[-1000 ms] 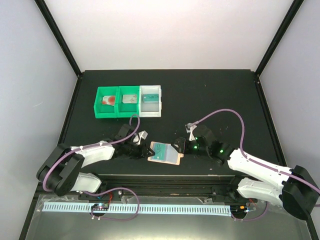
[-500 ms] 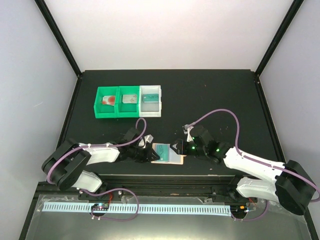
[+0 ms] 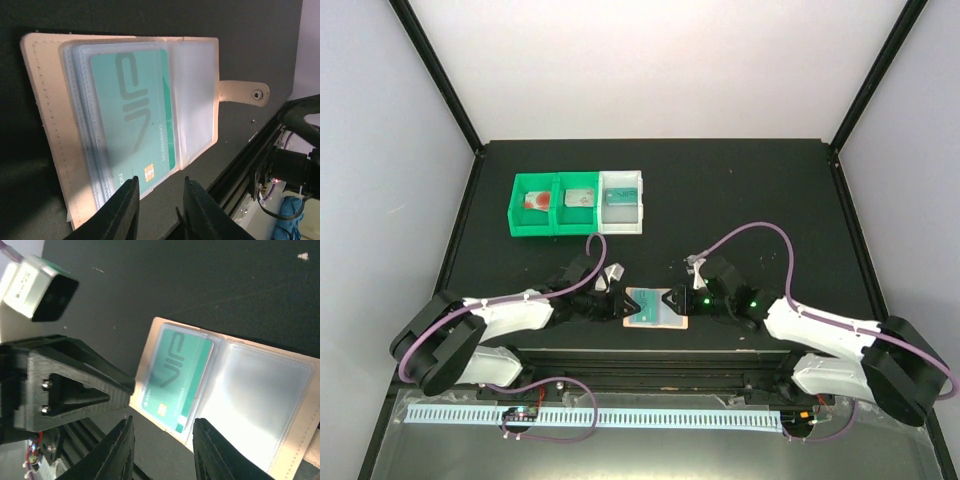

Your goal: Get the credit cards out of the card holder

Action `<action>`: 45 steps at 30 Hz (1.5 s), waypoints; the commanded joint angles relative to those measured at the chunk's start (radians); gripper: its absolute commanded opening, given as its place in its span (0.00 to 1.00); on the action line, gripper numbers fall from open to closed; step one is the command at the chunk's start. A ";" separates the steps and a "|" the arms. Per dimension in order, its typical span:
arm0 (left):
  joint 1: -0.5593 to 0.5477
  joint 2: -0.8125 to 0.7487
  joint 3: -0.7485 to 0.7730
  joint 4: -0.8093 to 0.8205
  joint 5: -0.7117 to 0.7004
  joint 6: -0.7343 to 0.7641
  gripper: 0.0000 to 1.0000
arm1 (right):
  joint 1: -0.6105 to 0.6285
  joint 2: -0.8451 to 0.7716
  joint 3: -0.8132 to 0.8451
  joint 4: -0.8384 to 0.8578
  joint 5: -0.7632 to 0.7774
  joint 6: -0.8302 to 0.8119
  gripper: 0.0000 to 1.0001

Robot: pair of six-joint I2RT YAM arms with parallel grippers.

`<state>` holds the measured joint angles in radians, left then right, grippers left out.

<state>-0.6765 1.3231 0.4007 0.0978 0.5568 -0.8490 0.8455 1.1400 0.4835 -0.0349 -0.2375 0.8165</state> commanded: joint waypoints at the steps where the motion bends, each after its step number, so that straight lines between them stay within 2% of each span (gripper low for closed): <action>1: 0.000 0.020 0.025 -0.023 -0.045 0.016 0.24 | -0.002 0.072 -0.005 0.071 -0.028 -0.026 0.32; 6: -0.001 0.075 0.017 -0.004 -0.039 0.031 0.11 | -0.003 0.154 -0.014 0.142 -0.075 0.008 0.29; 12: 0.000 0.088 -0.019 0.052 -0.028 0.012 0.04 | -0.003 0.225 -0.014 0.190 -0.088 0.020 0.27; 29: -0.001 0.104 -0.060 0.087 -0.017 0.011 0.02 | -0.002 0.399 -0.011 0.292 -0.129 0.047 0.23; 39: -0.003 0.127 -0.062 0.113 -0.005 0.004 0.02 | -0.003 0.433 -0.013 0.327 -0.155 0.048 0.20; 45: -0.002 0.115 -0.065 0.099 -0.018 0.002 0.01 | -0.003 0.429 -0.023 0.330 -0.147 0.052 0.09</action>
<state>-0.6758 1.4292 0.3508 0.2108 0.5526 -0.8486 0.8398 1.5589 0.4751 0.2813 -0.3820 0.8722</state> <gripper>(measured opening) 0.018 0.124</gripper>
